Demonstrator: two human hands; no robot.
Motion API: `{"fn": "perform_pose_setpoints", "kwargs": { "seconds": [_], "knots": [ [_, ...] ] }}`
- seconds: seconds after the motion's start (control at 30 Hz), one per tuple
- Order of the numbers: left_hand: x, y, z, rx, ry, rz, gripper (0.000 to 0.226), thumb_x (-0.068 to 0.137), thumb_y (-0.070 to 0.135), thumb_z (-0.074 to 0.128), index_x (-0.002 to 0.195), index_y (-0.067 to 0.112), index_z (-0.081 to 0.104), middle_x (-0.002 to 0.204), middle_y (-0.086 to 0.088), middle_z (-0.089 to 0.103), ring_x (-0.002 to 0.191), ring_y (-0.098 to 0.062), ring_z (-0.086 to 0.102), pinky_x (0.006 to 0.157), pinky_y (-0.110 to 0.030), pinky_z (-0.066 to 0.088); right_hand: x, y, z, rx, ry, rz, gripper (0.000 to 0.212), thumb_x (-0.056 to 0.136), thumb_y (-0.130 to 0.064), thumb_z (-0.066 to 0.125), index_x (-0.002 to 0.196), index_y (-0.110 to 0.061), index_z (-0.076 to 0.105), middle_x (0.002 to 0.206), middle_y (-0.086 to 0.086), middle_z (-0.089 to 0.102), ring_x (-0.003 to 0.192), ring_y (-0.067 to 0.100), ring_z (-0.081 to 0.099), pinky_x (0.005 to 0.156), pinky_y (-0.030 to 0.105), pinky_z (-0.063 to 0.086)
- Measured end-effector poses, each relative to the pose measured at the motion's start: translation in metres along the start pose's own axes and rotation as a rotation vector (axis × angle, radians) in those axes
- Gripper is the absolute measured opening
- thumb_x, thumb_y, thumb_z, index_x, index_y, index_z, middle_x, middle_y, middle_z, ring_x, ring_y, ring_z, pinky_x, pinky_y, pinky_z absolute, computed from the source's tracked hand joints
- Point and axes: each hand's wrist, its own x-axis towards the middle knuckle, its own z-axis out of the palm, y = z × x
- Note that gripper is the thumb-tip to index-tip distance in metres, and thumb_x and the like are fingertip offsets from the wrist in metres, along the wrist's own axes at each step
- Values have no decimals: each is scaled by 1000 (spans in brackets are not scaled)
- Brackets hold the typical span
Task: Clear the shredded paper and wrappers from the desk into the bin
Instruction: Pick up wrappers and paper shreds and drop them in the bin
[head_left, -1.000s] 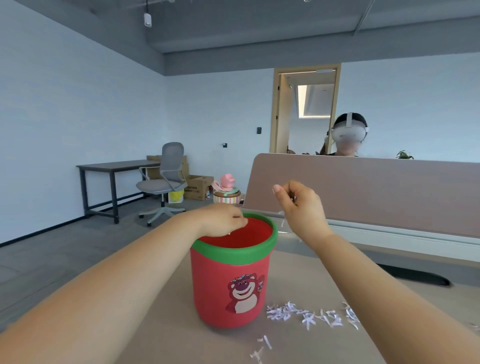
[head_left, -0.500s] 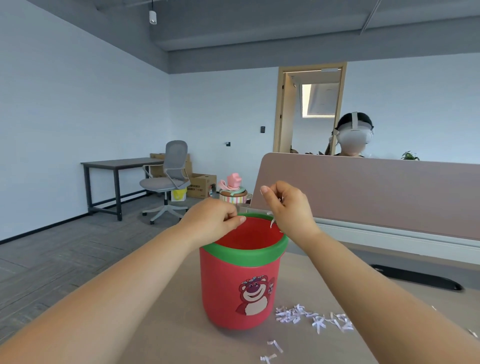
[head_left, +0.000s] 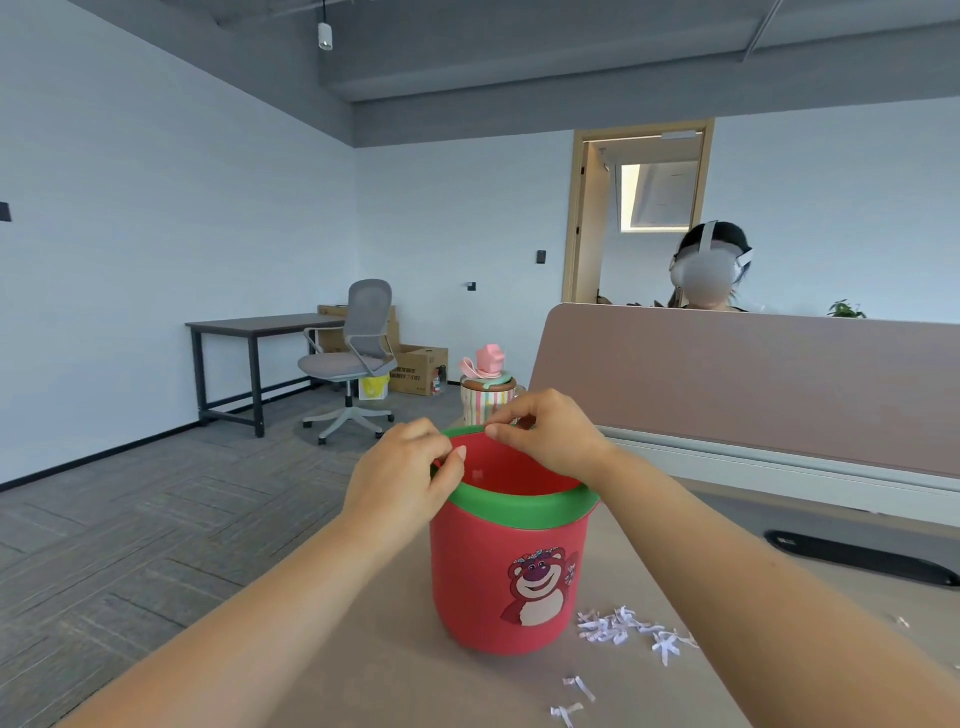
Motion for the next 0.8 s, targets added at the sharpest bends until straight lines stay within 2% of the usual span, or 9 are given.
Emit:
{"fn": "perform_pose_setpoints", "kwargs": {
  "seconds": [0.07, 0.13, 0.2, 0.27, 0.43, 0.5, 0.57, 0.67, 0.8],
  "knots": [
    [-1, 2, 2, -3, 26, -3, 52, 84, 49, 29, 65, 11, 61, 75, 8, 49, 73, -12, 46, 48, -19, 29, -2, 1, -3, -30, -3, 16, 14, 83, -24, 63, 90, -15, 73, 88, -2, 69, 80, 11, 58, 77, 25, 46],
    [-2, 1, 3, -6, 42, -7, 58, 78, 53, 21, 65, 12, 61, 75, 7, 51, 74, -13, 48, 49, -23, 30, -3, 2, -5, -22, -14, 21, 8, 81, -20, 66, 80, -15, 72, 73, -5, 66, 65, 5, 57, 68, 20, 46],
    [-2, 1, 3, 2, 40, -14, 55, 81, 50, 25, 67, 11, 61, 76, 5, 54, 76, -14, 49, 52, -25, 33, -5, 3, -6, -12, -19, 29, 6, 78, -19, 70, 74, -15, 69, 60, -6, 61, 46, 1, 53, 54, 11, 44],
    [-2, 3, 3, 8, 35, -22, 47, 83, 43, 32, 68, 10, 62, 78, 2, 56, 78, -15, 50, 56, -27, 36, -7, 3, -5, -17, -15, 41, 9, 78, -21, 70, 74, -13, 69, 58, -5, 61, 43, 2, 51, 50, 9, 45],
    [-4, 6, 2, 10, 37, -31, 40, 89, 36, 40, 69, 10, 62, 79, 2, 55, 81, -17, 51, 57, -28, 36, -13, 3, -5, -55, -83, 27, 17, 89, -16, 55, 98, -10, 68, 88, 7, 73, 63, 5, 59, 74, 21, 52],
    [-3, 6, 1, 3, 13, -36, 34, 92, 30, 46, 69, 10, 61, 79, 4, 52, 82, -18, 51, 59, -28, 35, -16, 3, -6, -97, -74, 5, 23, 90, -18, 54, 110, -16, 63, 101, 5, 72, 82, 10, 61, 89, 29, 50],
    [-1, 8, -2, -32, -4, -56, 29, 91, 29, 50, 68, 13, 58, 80, 4, 50, 80, -16, 50, 60, -28, 34, -21, 2, -8, -91, -57, 6, 33, 90, -22, 54, 123, -20, 52, 112, 2, 67, 97, 16, 58, 94, 31, 45],
    [-2, 16, -9, -114, 78, -78, 22, 87, 28, 54, 72, 12, 58, 83, 6, 51, 82, -14, 48, 62, -26, 34, -34, 3, -14, -64, 17, -22, 35, 89, -22, 54, 124, -22, 47, 107, -3, 63, 91, 13, 54, 84, 24, 43],
    [-18, 44, -14, -195, 215, 179, 23, 80, 28, 47, 70, 10, 57, 77, 3, 56, 78, -10, 48, 62, -19, 37, -67, 16, -32, -71, 172, -63, 25, 87, -15, 56, 112, -17, 57, 95, -6, 62, 75, 0, 53, 66, 1, 39]
  ]
}}
